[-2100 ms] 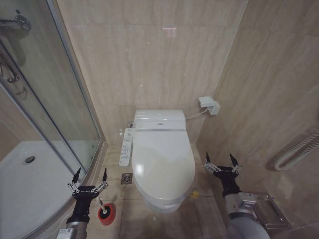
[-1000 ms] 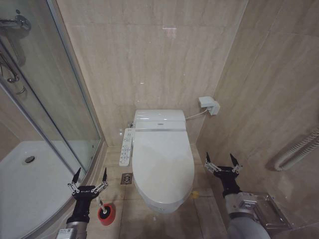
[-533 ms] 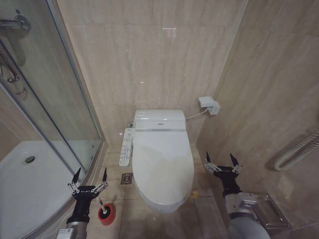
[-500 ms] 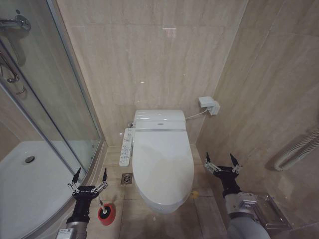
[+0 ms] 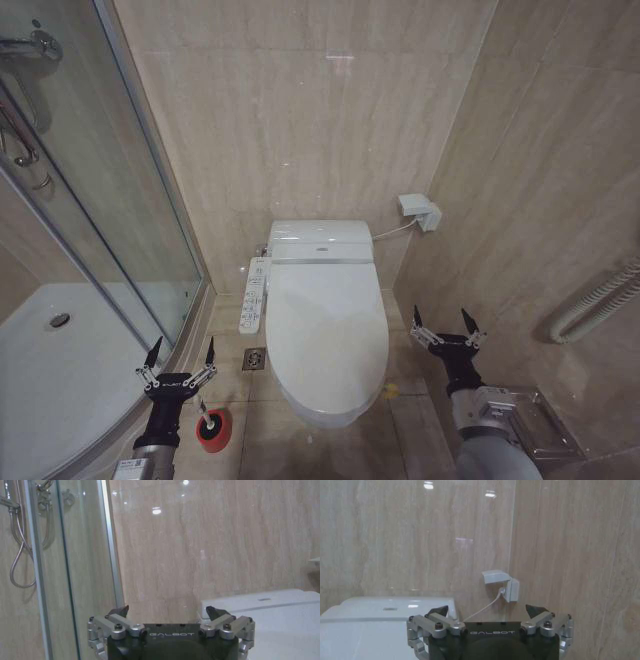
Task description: Open the toilet lid, clean the toilet bowl with a toilet brush, close the toilet lid, and flush.
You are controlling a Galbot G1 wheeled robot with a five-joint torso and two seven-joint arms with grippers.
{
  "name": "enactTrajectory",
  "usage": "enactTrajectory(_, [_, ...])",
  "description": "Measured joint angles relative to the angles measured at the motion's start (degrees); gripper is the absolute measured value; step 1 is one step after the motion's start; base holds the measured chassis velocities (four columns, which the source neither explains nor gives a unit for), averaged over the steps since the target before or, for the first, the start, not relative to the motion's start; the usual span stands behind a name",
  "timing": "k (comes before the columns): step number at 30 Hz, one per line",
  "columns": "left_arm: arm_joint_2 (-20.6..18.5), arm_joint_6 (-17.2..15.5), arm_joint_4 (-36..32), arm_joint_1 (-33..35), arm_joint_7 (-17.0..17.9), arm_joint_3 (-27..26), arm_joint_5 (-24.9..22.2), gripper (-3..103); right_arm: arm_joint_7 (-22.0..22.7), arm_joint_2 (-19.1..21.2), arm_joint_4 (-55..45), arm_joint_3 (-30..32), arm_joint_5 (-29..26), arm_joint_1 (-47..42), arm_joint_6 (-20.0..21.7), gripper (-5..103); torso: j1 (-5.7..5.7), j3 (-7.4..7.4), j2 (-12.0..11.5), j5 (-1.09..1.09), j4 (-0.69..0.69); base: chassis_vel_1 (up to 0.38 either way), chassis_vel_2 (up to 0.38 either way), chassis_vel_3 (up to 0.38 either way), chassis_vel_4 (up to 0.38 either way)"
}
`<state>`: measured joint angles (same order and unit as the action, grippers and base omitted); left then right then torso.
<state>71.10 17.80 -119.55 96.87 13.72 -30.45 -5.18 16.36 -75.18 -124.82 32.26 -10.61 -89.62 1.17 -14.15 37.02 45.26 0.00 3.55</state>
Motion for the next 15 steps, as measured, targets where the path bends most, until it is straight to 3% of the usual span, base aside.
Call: enactTrajectory(15, [0.0, 0.0, 0.0, 0.0, 0.0, 0.0, 0.0, 100, 0.0, 0.0, 0.0, 0.0, 0.0, 0.0, 0.0, 100, 0.0, 0.0, 0.0, 0.0, 0.0, 0.0, 0.0, 0.0, 0.0])
